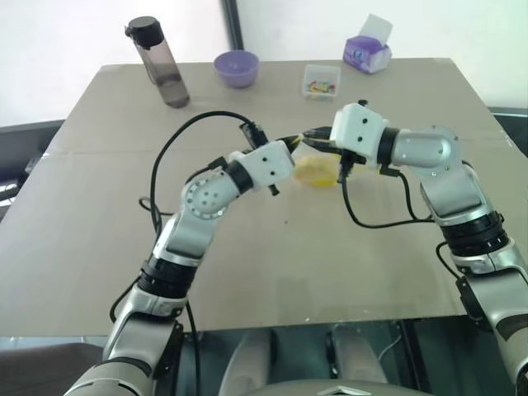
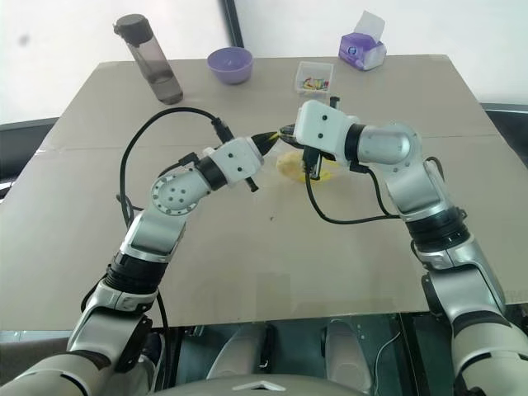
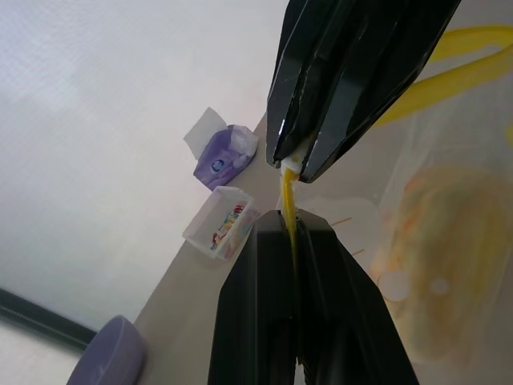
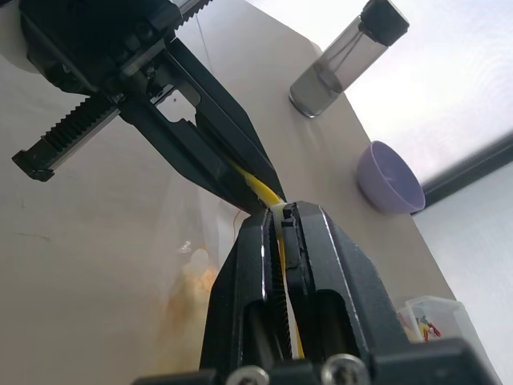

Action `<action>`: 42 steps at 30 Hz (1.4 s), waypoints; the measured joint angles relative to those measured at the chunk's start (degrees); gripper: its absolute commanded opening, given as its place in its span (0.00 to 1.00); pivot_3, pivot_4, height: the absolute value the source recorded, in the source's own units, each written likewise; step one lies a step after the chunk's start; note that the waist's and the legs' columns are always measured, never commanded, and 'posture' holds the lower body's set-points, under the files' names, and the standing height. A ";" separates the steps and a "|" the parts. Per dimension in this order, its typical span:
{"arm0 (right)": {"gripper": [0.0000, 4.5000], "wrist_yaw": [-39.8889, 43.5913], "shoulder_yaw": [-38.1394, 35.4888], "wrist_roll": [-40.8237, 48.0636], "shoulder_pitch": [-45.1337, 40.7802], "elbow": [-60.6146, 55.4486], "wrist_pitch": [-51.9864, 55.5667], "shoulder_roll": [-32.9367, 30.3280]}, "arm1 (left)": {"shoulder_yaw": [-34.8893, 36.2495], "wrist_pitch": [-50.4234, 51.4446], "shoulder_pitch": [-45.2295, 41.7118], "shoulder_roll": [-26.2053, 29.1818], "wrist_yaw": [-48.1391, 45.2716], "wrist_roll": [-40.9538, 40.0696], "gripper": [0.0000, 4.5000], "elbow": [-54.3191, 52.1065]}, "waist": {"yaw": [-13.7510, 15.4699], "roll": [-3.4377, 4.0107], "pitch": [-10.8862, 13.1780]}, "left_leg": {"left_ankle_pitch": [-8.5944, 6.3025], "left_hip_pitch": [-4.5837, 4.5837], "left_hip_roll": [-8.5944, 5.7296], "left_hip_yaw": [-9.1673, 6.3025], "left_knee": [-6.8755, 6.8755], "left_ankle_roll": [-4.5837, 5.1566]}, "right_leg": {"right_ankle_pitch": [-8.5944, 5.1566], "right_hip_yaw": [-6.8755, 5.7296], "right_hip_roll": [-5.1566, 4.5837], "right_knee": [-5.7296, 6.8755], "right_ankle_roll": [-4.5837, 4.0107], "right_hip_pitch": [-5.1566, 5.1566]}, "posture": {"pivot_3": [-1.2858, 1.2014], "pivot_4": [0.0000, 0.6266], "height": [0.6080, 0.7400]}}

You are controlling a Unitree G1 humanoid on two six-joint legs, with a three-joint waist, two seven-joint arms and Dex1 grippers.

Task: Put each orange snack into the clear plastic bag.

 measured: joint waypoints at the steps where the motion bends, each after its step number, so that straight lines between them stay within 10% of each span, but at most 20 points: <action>1: 0.02 -0.01 0.00 -0.03 0.00 0.00 0.00 0.00 | 0.00 0.00 0.00 -0.02 0.00 0.01 0.00 0.00 | 0.00 0.00 0.00 | 0.00 0.00 0.00 0.00 0.00 0.00 | 0.00 0.00 0.00 0.00 0.00 0.00 | 0.52 0.24 1.00; 36: 0.02 -1.25 -0.08 -0.94 3.23 -1.29 2.71 -2.22 | 1.74 22.64 0.09 5.48 13.70 15.30 0.00 2.61 | 0.04 0.00 0.00 | 0.00 0.00 -0.01 -0.01 0.00 -0.01 | 0.00 0.00 0.01 0.03 0.00 0.00 | 0.52 0.24 1.00; 42: 0.02 -12.84 -2.47 -5.38 -0.69 7.14 0.54 -0.78 | 2.78 19.69 -3.48 1.06 16.40 12.44 0.00 5.34 | 0.23 -0.01 0.00 | 0.02 -0.02 -0.02 -0.01 0.08 -0.04 | 0.00 0.00 -0.01 0.07 0.00 -0.02 | 0.52 0.24 1.00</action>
